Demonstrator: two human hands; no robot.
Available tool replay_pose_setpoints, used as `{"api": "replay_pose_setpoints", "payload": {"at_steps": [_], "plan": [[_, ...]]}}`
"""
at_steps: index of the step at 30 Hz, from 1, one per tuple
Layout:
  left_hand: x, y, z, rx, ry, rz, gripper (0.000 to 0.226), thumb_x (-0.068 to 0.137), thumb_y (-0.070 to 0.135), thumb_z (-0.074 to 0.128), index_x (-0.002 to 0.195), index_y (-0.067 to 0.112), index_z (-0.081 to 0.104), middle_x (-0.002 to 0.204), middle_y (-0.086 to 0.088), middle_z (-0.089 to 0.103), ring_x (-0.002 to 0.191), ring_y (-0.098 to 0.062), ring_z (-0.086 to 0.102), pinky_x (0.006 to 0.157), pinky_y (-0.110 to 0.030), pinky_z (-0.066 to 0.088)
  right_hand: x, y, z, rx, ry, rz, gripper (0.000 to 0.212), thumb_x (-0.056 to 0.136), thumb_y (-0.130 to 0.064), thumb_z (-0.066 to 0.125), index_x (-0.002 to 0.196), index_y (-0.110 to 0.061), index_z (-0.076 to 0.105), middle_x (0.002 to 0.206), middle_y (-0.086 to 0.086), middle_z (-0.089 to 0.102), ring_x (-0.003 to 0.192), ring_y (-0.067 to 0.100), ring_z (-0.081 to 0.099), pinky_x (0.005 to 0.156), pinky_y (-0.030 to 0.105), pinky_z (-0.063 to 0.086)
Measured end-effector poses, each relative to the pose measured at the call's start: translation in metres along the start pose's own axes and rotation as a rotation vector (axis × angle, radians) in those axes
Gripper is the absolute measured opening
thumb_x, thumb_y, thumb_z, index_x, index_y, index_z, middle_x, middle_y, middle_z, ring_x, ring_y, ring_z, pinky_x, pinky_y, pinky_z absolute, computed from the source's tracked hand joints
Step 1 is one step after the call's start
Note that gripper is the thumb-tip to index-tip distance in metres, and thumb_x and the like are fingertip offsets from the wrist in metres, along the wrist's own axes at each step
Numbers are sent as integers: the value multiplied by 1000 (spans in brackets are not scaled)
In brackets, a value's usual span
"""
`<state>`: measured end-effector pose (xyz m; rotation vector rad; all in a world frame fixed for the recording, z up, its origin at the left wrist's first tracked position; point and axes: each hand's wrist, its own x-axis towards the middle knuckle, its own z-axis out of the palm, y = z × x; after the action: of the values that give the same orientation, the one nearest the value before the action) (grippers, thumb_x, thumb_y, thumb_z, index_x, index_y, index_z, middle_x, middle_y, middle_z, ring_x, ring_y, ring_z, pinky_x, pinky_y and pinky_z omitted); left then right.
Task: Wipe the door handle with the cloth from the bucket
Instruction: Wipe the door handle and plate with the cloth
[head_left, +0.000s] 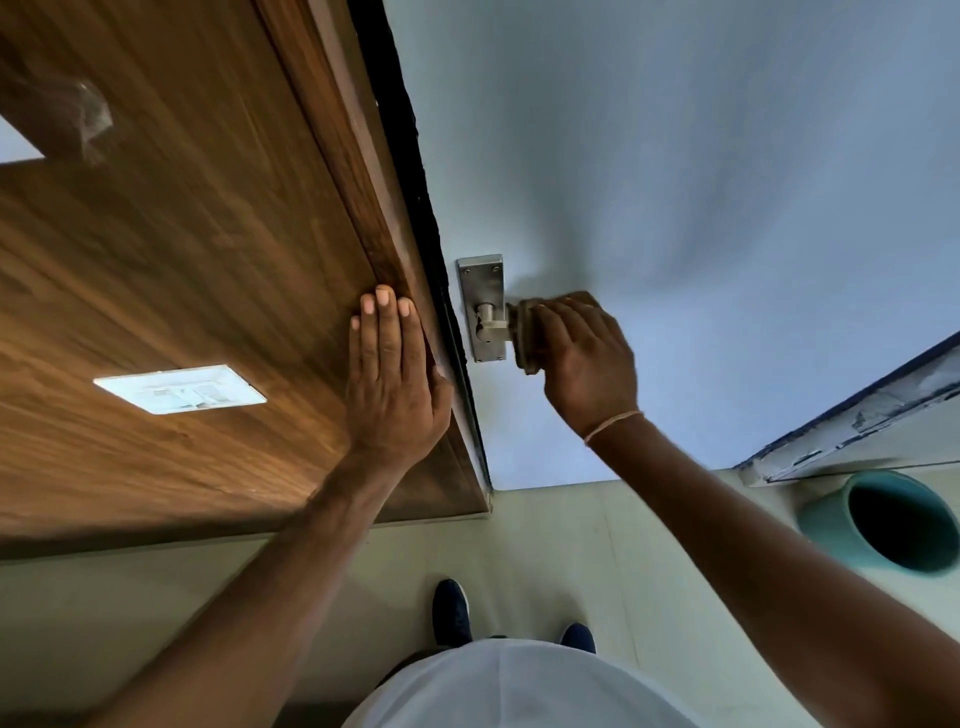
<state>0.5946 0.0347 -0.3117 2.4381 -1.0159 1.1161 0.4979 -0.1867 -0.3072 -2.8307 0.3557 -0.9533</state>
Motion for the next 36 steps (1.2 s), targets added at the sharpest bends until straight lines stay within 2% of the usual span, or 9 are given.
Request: {"api": "replay_pose_setpoints", "payload": {"at_steps": [3,6,8,11,15,21,25,32,36], "plan": [[1,4,0,-8,9,-12,94,96,21,64,167,-2,6,171,-24,17,166,-33,-2,134,-54,18,4,-6,2,-34,0,-4,44,86,-13,57,127,-1,67,121,18,73,116,41,65,104,49,48],[1,4,1,-8,5,-18,99,93,22,69,167,-3,7,170,-26,18,166,-34,-1,135,-54,17,7,-41,19,-45,-8,-81,45,93,-13,60,136,1,62,124,20,70,118,41,63,106,53,46],[1,2,1,-8,-5,-13,101,92,21,70,167,-3,7,170,-27,21,166,-38,3,135,-52,14,10,-43,22,-28,21,-116,43,95,-12,63,137,-2,63,122,18,71,115,39,64,104,51,48],[1,1,1,-15,0,-5,98,93,19,68,167,-3,7,169,-29,24,163,-41,11,136,-52,13,10,-12,17,-21,86,-164,46,87,-9,74,132,-6,69,118,12,74,110,36,67,98,44,49],[0,1,0,-13,-1,0,94,96,19,65,167,-3,7,172,-24,14,167,-35,1,135,-52,15,4,24,12,-39,47,-135,48,82,-10,79,130,-9,70,117,7,75,111,34,67,94,42,48],[1,-5,0,22,-8,25,98,93,19,69,168,-2,8,173,-23,14,167,-34,0,136,-50,12,19,-25,23,12,40,-169,44,83,-13,79,127,-9,72,112,9,77,105,36,68,90,43,49],[-1,-1,1,8,-11,2,98,94,21,68,167,-2,7,172,-24,13,167,-34,-1,135,-52,15,18,2,16,51,34,-183,45,81,-16,83,125,-14,74,116,5,78,105,33,70,89,40,50],[0,0,-3,2,-24,1,89,99,21,62,166,-4,9,173,-24,11,167,-33,-2,135,-53,16,6,34,8,118,-60,-42,50,82,-19,83,129,-18,70,123,2,74,111,34,64,89,43,49],[0,-3,-4,8,-42,7,91,99,21,62,167,-2,6,173,-23,10,166,-32,-3,136,-51,14,1,42,4,238,-115,63,50,82,-10,81,130,-15,68,122,6,73,107,38,63,86,41,53]]}}
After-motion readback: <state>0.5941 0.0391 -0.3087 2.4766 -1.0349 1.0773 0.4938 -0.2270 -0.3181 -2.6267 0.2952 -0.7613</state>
